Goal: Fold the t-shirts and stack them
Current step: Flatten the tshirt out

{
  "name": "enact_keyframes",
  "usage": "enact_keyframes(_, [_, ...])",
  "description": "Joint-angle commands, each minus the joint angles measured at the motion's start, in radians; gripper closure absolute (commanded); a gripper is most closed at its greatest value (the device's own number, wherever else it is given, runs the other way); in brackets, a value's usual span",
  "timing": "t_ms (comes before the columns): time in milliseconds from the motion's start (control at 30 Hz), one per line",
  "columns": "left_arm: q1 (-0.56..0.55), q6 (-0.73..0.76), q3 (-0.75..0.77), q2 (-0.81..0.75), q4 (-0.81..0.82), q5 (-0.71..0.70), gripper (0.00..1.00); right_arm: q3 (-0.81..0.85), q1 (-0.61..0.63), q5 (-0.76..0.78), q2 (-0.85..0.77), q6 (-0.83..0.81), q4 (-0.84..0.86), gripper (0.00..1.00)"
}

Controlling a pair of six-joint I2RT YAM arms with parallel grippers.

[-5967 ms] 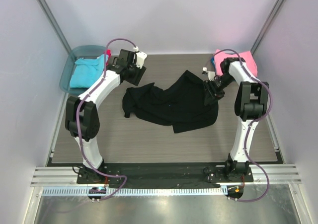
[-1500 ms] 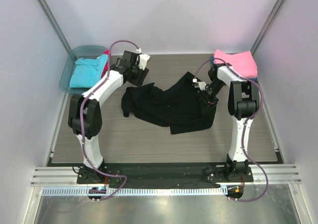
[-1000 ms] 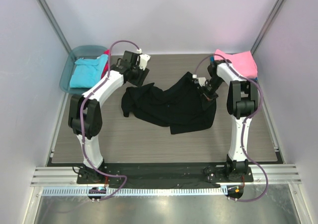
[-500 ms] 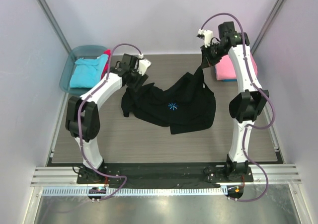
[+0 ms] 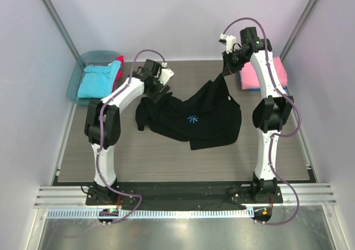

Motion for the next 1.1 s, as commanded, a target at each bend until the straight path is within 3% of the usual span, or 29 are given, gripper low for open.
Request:
enact_keyframes(0, [-0.013,-0.018,0.042,0.003,-0.05,0.048,0.28,-0.015,-0.001,0.009,-0.057,0.003,0.018,0.99])
enact_keyframes(367, [-0.039,-0.058,-0.053,-0.04,-0.096,0.079,0.28,-0.044,-0.006,-0.007,-0.063,0.003,0.015,0.99])
enact_keyframes(567, [-0.044,-0.051,-0.073,-0.061,-0.096,0.07,0.59,-0.021,-0.007,-0.007,-0.058,0.002,0.016,0.99])
enact_keyframes(700, [-0.044,-0.023,-0.097,-0.102,-0.114,0.064,1.0,0.002,-0.007,0.004,-0.049,0.003,0.015,0.99])
enact_keyframes(800, [-0.043,-0.015,-0.142,-0.214,-0.132,0.061,1.0,-0.016,-0.018,-0.007,-0.1,-0.005,0.015,0.99])
enact_keyframes(933, [-0.043,-0.028,-0.238,-0.421,-0.172,0.05,1.0,-0.166,-0.079,-0.125,-0.261,0.012,0.051,0.99])
enact_keyframes(1067, [-0.039,-0.061,-0.315,-0.605,-0.215,0.039,1.0,-0.287,-0.165,-0.198,-0.446,0.11,0.266,0.99])
